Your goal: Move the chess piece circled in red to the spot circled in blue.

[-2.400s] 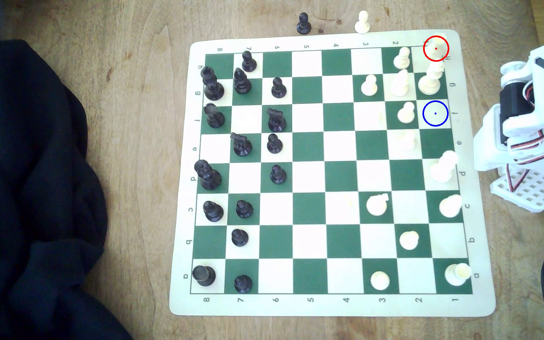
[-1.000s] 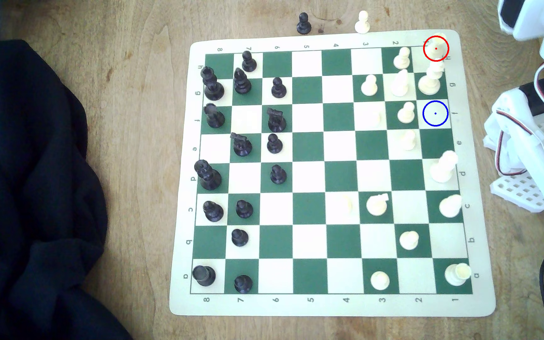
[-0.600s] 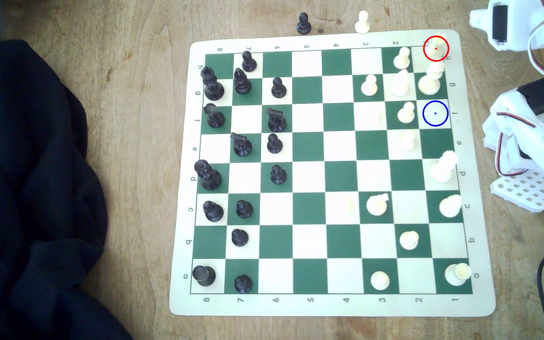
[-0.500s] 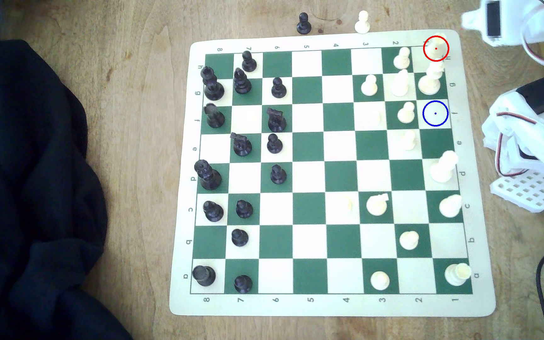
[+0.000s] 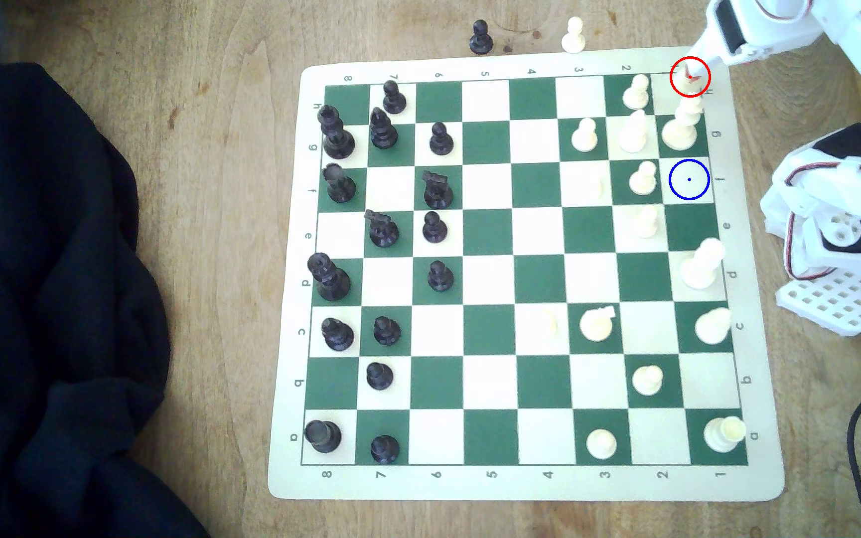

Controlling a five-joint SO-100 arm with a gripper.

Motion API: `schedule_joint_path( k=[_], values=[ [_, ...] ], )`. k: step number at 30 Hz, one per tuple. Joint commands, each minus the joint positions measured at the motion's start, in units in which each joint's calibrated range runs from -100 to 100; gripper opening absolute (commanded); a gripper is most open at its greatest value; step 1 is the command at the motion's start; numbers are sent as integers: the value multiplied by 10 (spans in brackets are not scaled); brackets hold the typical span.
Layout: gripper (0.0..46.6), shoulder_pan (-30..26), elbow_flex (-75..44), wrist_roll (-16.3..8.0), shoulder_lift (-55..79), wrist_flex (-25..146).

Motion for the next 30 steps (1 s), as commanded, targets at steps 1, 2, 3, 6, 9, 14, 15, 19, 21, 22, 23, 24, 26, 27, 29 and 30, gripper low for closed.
schedule_joint_path(
  k=[1, 2, 3, 6, 9, 14, 15, 19, 21, 22, 23, 24, 26, 27, 29, 30],
  values=[
    [154, 0, -44, 7, 26, -25],
    [148, 0, -45, 7, 32, -28],
    [143, 0, -47, 7, 38, -31],
    [137, -3, -53, 4, 58, -44],
    [140, -7, -58, -1, 71, -54],
    [149, -11, -70, -27, 112, -82],
    [149, -11, -72, -30, 118, -84],
    [150, -11, -82, -35, 138, -89],
    [151, -9, -82, -32, 143, -90],
    [153, -9, -82, -31, 146, -90],
    [154, -8, -81, -28, 151, -91],
    [155, -7, -80, -27, 154, -93],
    [155, -5, -79, -25, 161, -101],
    [155, -2, -79, -23, 169, -105],
    [155, -2, -78, -21, 175, -108],
    [154, -2, -78, -21, 177, -111]
  ],
)
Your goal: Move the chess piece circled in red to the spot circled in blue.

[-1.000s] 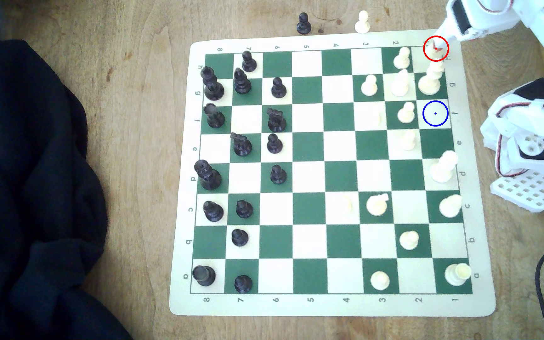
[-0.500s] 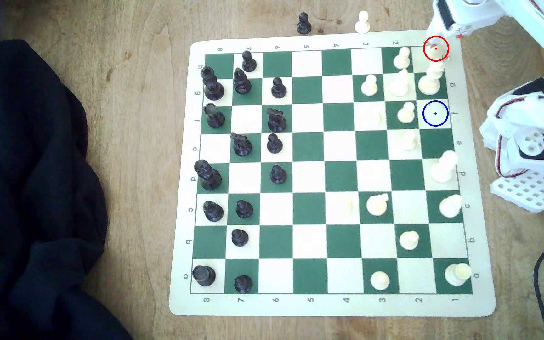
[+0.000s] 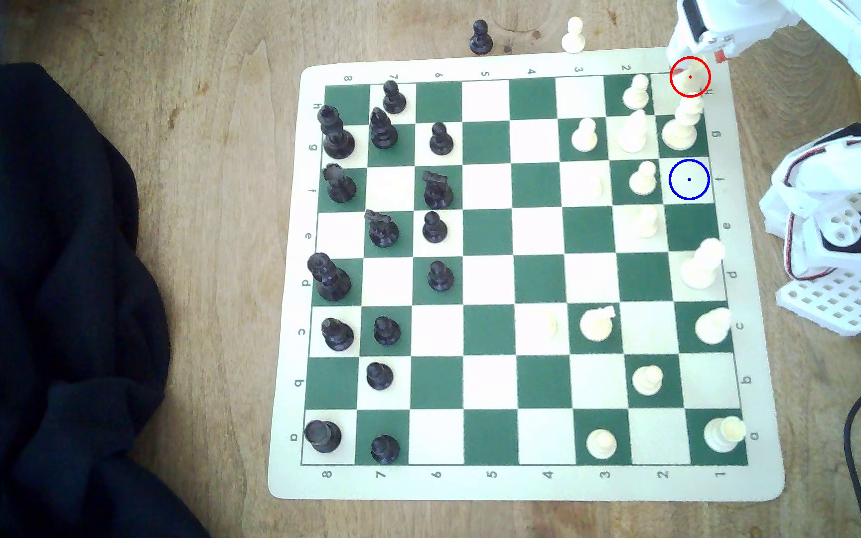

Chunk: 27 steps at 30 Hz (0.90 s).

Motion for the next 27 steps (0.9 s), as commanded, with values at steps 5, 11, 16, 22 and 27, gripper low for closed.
schedule_joint_path(
  k=[5, 11, 16, 22, 27],
  values=[
    [153, -1, -39, 5, 11, -16],
    [152, -2, -37, 5, 26, -28],
    [143, -4, -35, 5, 32, -36],
    [132, -7, -23, 5, 33, -49],
    [128, -6, -20, 6, 37, -52]
  ],
)
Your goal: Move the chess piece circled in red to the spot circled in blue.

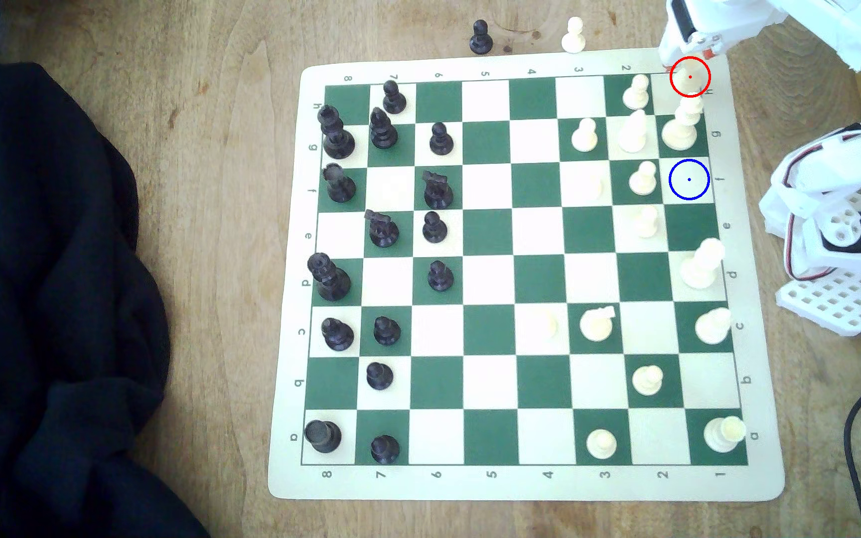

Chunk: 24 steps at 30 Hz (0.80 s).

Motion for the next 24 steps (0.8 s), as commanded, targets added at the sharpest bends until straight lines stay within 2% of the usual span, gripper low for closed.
schedule_joint_path(
  k=[1, 9, 16, 18, 21, 24],
  values=[
    [128, 2, -20, 0, -1, -3],
    [128, 8, -12, 6, 6, -9],
    [106, 8, -9, 8, 8, -8],
    [93, 7, -8, 9, 8, -7],
    [3, 6, -8, 7, 2, -5],
    [3, 5, -10, 6, -4, -5]
  ],
)
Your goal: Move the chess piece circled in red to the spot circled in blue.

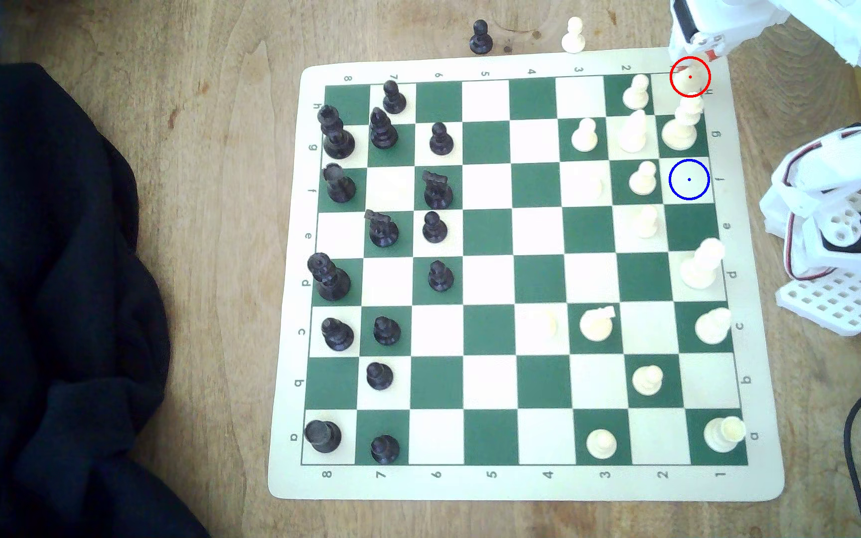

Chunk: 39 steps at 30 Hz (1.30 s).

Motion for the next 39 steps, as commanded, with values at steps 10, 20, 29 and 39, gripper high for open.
schedule_joint_path(
  k=[10, 20, 29, 39],
  values=[
    [3, 5, -210, 2, -34, 126],
    [3, -55, -239, 3, -177, 226],
    [3, -181, -185, 0, -324, 339],
    [3, -224, 9, 16, -469, 344]
  ],
)
